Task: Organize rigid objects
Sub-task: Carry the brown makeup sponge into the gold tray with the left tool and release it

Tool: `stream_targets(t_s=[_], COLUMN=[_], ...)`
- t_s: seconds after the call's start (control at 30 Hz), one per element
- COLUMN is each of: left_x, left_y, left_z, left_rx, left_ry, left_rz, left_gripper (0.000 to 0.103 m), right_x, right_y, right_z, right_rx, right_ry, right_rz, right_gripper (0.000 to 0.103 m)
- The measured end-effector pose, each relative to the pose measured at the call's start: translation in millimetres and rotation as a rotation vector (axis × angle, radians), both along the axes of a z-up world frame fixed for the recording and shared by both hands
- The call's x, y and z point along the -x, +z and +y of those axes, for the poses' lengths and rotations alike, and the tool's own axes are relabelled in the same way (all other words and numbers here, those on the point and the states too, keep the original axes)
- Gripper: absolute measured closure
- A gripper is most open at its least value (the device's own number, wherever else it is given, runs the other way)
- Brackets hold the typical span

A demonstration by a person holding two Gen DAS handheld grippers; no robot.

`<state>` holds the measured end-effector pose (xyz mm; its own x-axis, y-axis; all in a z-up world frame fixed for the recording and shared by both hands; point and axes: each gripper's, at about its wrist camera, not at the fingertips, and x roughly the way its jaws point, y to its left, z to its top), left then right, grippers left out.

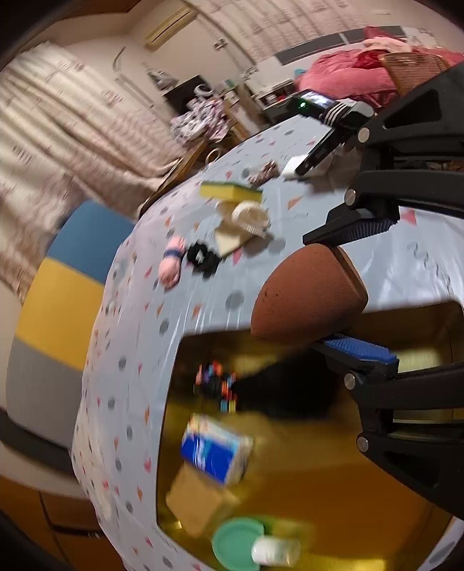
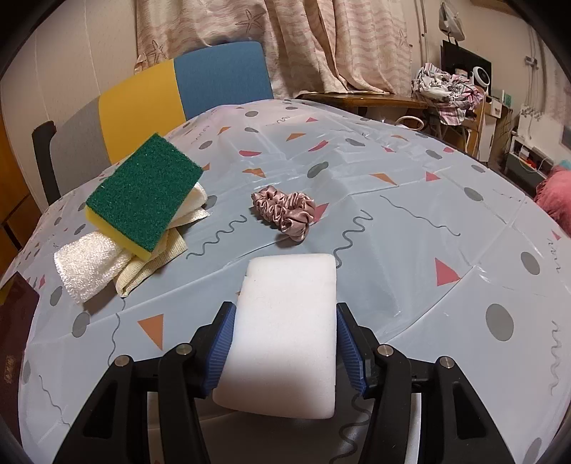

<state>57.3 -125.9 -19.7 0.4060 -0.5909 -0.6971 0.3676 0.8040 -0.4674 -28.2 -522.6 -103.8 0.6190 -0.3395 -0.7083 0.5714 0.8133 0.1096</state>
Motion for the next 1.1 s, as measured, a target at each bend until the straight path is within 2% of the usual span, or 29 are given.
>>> stream_targets(t_s=[0.17, 0.33, 0.6, 0.73, 0.83, 0.9, 0.93, 1.1], left_x=[-12, -36, -74, -87, -88, -88, -88, -78], left_y=[-4, -18, -52, -57, -55, -51, -49, -33], left_z=[42, 77, 108, 110, 115, 118, 118, 125], left_rx=[-0.001, -0.030, -0.101, -0.159, -0.172, -0.175, -0.174, -0.137], left_ry=[0.080, 0.152, 0.213, 0.218, 0.249, 0.270, 0.268, 0.296], left_rz=[0.009, 0.060, 0.148, 0.171, 0.158, 0.136, 0.124, 0.068], left_gripper=[0.055, 0.055, 0.054, 0.049, 0.044, 0.031, 0.029, 0.029], right_x=[1, -1, -3, -4, -4, -4, -4, -3], right_y=[3, 5, 4, 4, 4, 4, 4, 3], right_z=[5, 9, 12, 13, 14, 14, 14, 14], right_rx=[0.037, 0.069, 0.091, 0.099, 0.102, 0.101, 0.102, 0.108], right_ry=[-0.008, -0.001, -0.006, -0.007, -0.007, -0.006, -0.007, -0.009], right_rz=[-0.002, 0.011, 0.033, 0.042, 0.045, 0.046, 0.047, 0.046], right_gripper=[0.047, 0.047, 0.047, 0.047, 0.047, 0.047, 0.047, 0.047])
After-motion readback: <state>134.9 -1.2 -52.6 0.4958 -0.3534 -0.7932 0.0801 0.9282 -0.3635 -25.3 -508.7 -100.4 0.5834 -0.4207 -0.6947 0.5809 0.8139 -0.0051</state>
